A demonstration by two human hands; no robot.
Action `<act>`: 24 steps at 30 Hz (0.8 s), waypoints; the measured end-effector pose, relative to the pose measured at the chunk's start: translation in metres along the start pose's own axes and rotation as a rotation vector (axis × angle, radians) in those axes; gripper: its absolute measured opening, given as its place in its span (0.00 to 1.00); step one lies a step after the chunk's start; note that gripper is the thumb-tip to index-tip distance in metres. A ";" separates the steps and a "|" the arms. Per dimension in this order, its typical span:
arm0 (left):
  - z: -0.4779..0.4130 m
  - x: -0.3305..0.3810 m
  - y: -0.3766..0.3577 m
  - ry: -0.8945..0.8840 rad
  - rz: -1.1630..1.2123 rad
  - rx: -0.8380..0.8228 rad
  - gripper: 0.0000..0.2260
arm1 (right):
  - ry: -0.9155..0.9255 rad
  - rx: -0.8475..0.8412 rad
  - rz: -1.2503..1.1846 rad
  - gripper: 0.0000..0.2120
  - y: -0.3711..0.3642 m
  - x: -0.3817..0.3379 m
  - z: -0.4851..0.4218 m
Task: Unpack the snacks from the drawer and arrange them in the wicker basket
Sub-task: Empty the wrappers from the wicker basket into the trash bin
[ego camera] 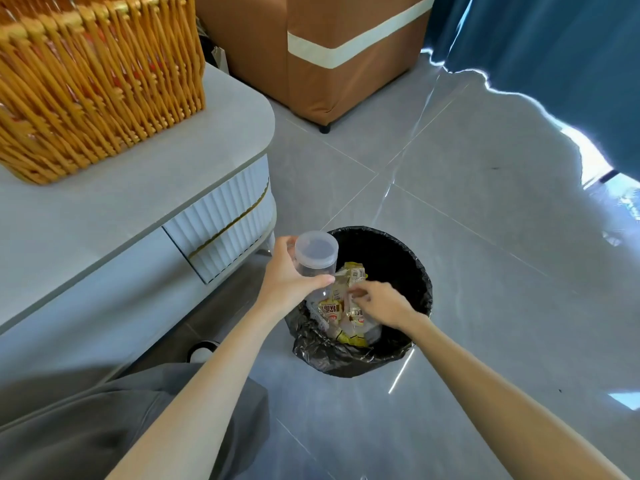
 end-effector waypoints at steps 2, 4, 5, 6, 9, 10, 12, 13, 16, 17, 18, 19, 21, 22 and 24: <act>0.005 -0.001 -0.004 -0.018 -0.044 -0.022 0.34 | 0.090 0.107 -0.253 0.15 0.032 -0.012 0.020; 0.009 0.001 -0.010 -0.043 -0.069 -0.053 0.34 | 0.191 0.077 -0.554 0.16 0.055 -0.030 0.043; 0.010 0.002 -0.013 -0.059 -0.084 -0.062 0.33 | 0.231 0.018 -0.660 0.18 0.061 -0.039 0.053; 0.011 0.003 -0.016 -0.081 -0.105 -0.066 0.33 | 0.249 -0.033 -0.697 0.19 0.064 -0.046 0.059; 0.013 0.008 -0.023 -0.136 -0.160 -0.084 0.34 | 0.262 0.019 -0.553 0.28 0.069 -0.057 0.069; 0.013 0.010 -0.025 -0.142 -0.166 -0.099 0.34 | 0.259 0.061 -0.515 0.31 0.069 -0.056 0.069; 0.016 0.013 -0.027 -0.156 -0.158 -0.114 0.34 | 0.245 0.103 -0.518 0.34 0.070 -0.051 0.069; 0.017 0.013 -0.027 -0.161 -0.155 -0.120 0.35 | 0.229 0.124 -0.526 0.34 0.072 -0.046 0.068; 0.019 0.006 -0.025 -0.156 -0.251 -0.162 0.36 | 0.130 0.230 -0.448 0.35 0.082 -0.025 0.060; 0.020 0.001 -0.023 -0.146 -0.313 -0.170 0.35 | 0.087 0.247 -0.395 0.35 0.082 -0.018 0.055; 0.020 -0.008 -0.020 -0.122 -0.377 -0.172 0.34 | 0.043 0.243 -0.339 0.35 0.078 -0.011 0.048; 0.021 -0.017 -0.016 -0.088 -0.437 -0.173 0.33 | 0.004 0.224 -0.275 0.35 0.072 -0.006 0.041; 0.027 -0.036 -0.013 0.003 -0.516 -0.197 0.34 | -0.061 0.168 -0.167 0.34 0.051 0.002 0.025; 0.030 -0.044 -0.014 0.041 -0.532 -0.221 0.35 | -0.087 0.137 -0.136 0.33 0.040 0.005 0.017; 0.033 -0.054 -0.016 0.065 -0.553 -0.265 0.36 | -0.125 0.090 -0.114 0.32 0.017 0.009 0.005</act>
Point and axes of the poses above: each hand's wrist, its own z-axis away from the middle knuckle, its own y-axis out of the back of the hand, x = y × z, the point moved 9 cm from there along -z, towards the middle knuckle, and after that the axes turned 10 degrees about -y, right-handed, at the moved point
